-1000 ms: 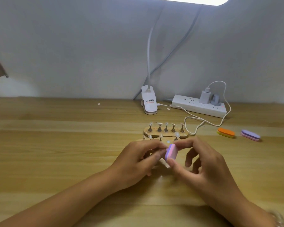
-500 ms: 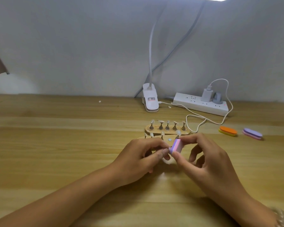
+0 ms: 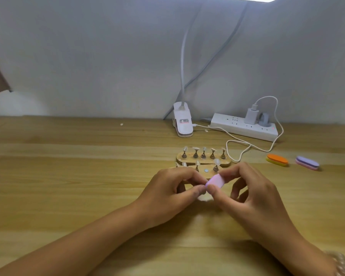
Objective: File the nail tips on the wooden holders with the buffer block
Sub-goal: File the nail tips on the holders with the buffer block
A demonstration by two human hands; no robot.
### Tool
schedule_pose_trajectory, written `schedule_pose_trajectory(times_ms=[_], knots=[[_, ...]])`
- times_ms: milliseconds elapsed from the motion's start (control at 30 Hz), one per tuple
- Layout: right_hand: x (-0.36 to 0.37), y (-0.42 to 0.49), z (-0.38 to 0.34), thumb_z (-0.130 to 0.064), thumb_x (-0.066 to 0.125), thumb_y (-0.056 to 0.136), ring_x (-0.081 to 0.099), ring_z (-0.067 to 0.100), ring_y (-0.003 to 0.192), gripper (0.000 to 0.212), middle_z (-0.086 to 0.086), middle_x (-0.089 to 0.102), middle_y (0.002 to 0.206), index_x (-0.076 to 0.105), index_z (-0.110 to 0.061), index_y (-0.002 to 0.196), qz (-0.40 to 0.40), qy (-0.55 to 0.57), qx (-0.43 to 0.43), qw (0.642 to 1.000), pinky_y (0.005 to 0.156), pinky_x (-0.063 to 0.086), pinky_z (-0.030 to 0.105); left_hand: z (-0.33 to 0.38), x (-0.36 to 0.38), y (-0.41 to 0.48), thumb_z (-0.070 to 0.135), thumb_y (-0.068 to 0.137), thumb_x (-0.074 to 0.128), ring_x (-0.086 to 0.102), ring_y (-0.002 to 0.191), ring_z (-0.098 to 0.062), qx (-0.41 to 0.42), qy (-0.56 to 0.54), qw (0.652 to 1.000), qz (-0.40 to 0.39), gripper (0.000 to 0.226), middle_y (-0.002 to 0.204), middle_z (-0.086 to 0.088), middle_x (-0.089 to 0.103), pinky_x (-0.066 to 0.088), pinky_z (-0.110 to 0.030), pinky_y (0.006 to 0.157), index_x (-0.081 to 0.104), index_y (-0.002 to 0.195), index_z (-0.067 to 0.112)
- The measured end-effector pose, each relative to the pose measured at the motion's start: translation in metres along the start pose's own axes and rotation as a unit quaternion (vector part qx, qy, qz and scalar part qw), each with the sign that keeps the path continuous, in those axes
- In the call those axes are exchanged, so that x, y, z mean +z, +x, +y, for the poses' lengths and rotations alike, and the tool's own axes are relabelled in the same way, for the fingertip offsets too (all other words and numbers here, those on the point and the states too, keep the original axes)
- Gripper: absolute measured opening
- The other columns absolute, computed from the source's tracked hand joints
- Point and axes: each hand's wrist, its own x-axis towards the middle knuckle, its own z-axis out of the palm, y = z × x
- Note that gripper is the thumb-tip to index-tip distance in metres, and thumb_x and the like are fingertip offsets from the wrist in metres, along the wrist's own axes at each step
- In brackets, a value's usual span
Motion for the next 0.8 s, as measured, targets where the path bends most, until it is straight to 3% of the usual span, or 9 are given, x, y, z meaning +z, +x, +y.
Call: schedule_pose_trajectory(times_ms=[133, 300, 433, 600, 800], knots=[[0.002, -0.003, -0.006, -0.064, 0.064, 0.074, 0.057, 0.013, 0.068, 0.039, -0.015, 0.057, 0.088, 0.057, -0.03, 0.091, -0.034, -0.035, -0.044, 0.998, 0.052, 0.049, 0.035, 0.0, 0.0, -0.001, 0.013, 0.089, 0.072, 0.046, 0.053, -0.003, 0.022, 0.019, 1.0, 0.004, 0.009, 0.082, 0.017, 0.068, 0.036, -0.018, 0.054, 0.075, 0.094, 0.018], [-0.001, 0.001, 0.002, -0.055, 0.071, 0.07, 0.058, 0.014, 0.067, 0.032, -0.013, 0.063, 0.084, 0.06, -0.028, 0.083, 0.008, 0.012, 0.037, 0.999, 0.06, 0.05, 0.04, 0.0, 0.001, -0.002, 0.013, 0.088, 0.073, 0.046, 0.051, -0.005, 0.036, 0.053, 0.998, 0.025, 0.009, 0.076, 0.016, 0.065, 0.033, -0.016, 0.054, 0.077, 0.096, 0.016], [0.003, -0.004, -0.006, -0.058, 0.069, 0.071, 0.058, 0.016, 0.068, 0.033, -0.014, 0.061, 0.084, 0.059, -0.03, 0.084, -0.033, 0.002, 0.0, 0.999, 0.055, 0.048, 0.033, 0.002, 0.001, -0.002, 0.018, 0.087, 0.069, 0.056, 0.054, -0.015, 0.054, 0.065, 0.996, 0.028, 0.013, 0.082, 0.013, 0.07, 0.039, -0.021, 0.054, 0.077, 0.097, 0.017], [-0.004, 0.005, 0.011, -0.042, 0.074, 0.078, 0.057, 0.014, 0.063, 0.018, -0.02, 0.069, 0.09, 0.066, -0.028, 0.086, 0.022, 0.093, 0.096, 0.991, 0.056, 0.047, 0.024, 0.002, 0.002, -0.003, 0.019, 0.095, 0.066, 0.057, 0.044, -0.011, 0.041, 0.003, 0.999, 0.01, 0.009, 0.087, 0.014, 0.073, 0.04, -0.017, 0.049, 0.073, 0.101, 0.017], [0.003, -0.001, -0.003, -0.04, 0.075, 0.08, 0.061, 0.015, 0.07, 0.023, -0.016, 0.062, 0.097, 0.062, -0.032, 0.097, -0.01, 0.037, -0.027, 0.999, 0.051, 0.048, 0.021, 0.003, 0.001, -0.003, 0.018, 0.098, 0.055, 0.057, 0.043, -0.009, 0.039, 0.0, 0.999, -0.013, 0.012, 0.079, 0.023, 0.064, 0.041, -0.018, 0.051, 0.065, 0.1, 0.024]])
